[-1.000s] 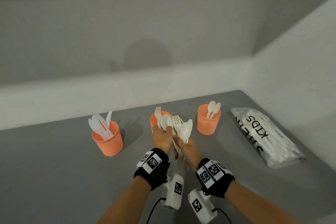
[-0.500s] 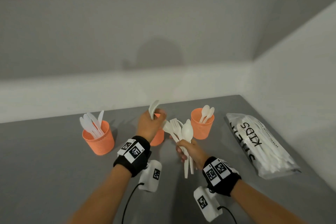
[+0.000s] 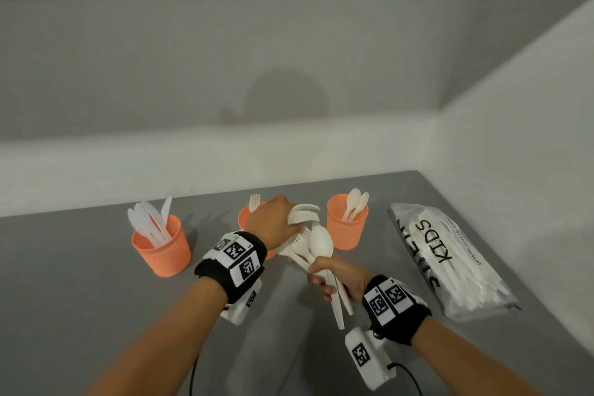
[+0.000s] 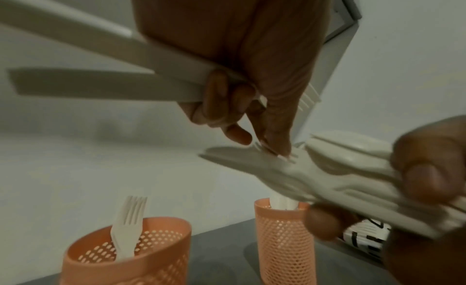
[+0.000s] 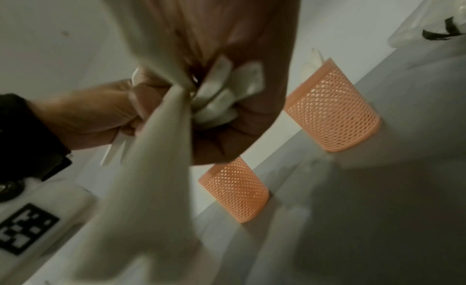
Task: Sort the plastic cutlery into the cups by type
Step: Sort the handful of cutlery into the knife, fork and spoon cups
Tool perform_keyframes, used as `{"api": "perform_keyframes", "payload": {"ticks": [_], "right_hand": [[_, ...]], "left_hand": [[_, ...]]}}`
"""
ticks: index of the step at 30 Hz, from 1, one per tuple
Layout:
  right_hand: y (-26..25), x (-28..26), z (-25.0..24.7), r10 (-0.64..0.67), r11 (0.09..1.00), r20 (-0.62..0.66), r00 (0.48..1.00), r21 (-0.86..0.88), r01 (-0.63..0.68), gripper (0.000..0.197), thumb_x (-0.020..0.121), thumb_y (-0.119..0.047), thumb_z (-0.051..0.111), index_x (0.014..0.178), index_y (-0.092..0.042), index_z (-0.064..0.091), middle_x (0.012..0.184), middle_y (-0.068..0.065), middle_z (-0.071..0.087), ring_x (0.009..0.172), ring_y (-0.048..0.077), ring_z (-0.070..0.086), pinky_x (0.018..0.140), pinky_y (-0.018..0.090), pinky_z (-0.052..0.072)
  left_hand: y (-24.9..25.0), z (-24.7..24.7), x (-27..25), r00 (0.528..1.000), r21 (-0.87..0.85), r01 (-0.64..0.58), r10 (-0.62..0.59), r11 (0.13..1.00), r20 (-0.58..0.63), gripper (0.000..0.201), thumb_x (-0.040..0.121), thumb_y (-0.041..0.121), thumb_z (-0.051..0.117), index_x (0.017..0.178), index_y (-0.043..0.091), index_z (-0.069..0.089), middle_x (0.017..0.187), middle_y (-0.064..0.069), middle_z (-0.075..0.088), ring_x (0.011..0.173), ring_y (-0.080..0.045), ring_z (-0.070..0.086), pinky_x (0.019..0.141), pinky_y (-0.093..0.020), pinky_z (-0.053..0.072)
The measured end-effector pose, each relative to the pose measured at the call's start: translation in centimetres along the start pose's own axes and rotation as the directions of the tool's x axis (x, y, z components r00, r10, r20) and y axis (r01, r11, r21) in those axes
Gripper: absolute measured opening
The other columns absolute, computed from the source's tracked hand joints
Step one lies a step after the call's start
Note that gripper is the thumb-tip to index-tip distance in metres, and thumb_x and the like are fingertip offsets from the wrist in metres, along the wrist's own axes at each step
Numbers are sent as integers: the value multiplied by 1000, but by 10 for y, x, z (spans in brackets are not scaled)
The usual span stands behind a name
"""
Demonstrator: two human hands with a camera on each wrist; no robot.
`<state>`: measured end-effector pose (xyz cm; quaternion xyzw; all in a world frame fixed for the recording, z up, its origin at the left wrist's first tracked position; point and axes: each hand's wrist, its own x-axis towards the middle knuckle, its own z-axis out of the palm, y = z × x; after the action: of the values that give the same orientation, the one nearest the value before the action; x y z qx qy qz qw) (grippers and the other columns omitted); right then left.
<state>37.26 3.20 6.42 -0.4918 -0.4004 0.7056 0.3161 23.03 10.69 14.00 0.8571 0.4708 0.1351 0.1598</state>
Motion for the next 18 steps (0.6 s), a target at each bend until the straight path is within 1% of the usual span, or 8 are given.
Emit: {"api": "perform_keyframes", "payload": {"ticks": [3,6,7,9,10,12,16,18], "right_hand": [[-4,-5,0,-46,995,-23,999,-92,44,28,89,-17,45,112,-22,60,52,-9,43,35,2,30,40,14,34],[-11,-6,2,-83,989,-44,996,-123,77,25,96,-19,41,109,-23,62,50,-11,41,36,2,29,40,14,34],[-13,-6,2,-87,988,-48,995,-129,80,24,97,-21,42,109,-22,62,50,-10,41,37,3,30,40,14,34],[-17,-4,3,-87,989,-57,995,-122,80,27,96,-24,45,116,-14,60,49,-10,43,36,3,31,39,15,34],[-18,-3,3,-88,990,-58,994,-117,81,30,96,-24,46,120,-11,59,48,-10,43,35,3,31,38,15,34],[-19,-1,3,-92,989,-47,995,-121,86,30,96,-26,47,120,-11,59,48,-10,44,34,3,32,38,16,34],[-18,1,6,-96,987,-11,995,-129,94,26,96,-26,46,114,-15,61,49,-10,43,35,2,32,38,15,34],[-19,2,9,-100,986,1,995,-134,99,23,97,-26,45,110,-16,62,49,-10,43,35,2,32,38,15,34]], "left_hand": [[-9,-8,8,1000,-172,9,-10,985,-5,16,87,21,59,99,11,60,94,-6,63,88,-24,60,74,-30,41],[-12,-12,14,993,-391,67,-100,918,-64,5,89,13,56,89,12,51,82,-4,58,78,-22,54,74,-35,44],[-12,-13,14,985,-487,106,-160,867,-69,6,89,12,55,87,11,50,77,-3,56,73,-22,53,69,-34,46],[-11,-13,13,962,-649,176,-269,741,-46,15,89,10,57,76,12,49,66,-2,50,58,-18,47,53,-22,42],[-11,-13,12,955,-687,209,-298,696,-11,20,87,10,59,70,13,48,62,-2,48,54,-15,44,49,-19,39],[-12,-13,10,953,-692,262,-293,673,76,24,82,10,65,64,13,50,61,-2,50,54,-14,45,50,-19,37],[-19,-16,9,954,-688,284,-266,667,137,15,80,12,68,70,11,57,72,-7,60,64,-19,56,57,-23,45],[-23,-19,13,944,-726,283,-317,627,94,24,84,14,66,65,12,52,62,-6,51,50,-13,48,46,-18,39]]}}
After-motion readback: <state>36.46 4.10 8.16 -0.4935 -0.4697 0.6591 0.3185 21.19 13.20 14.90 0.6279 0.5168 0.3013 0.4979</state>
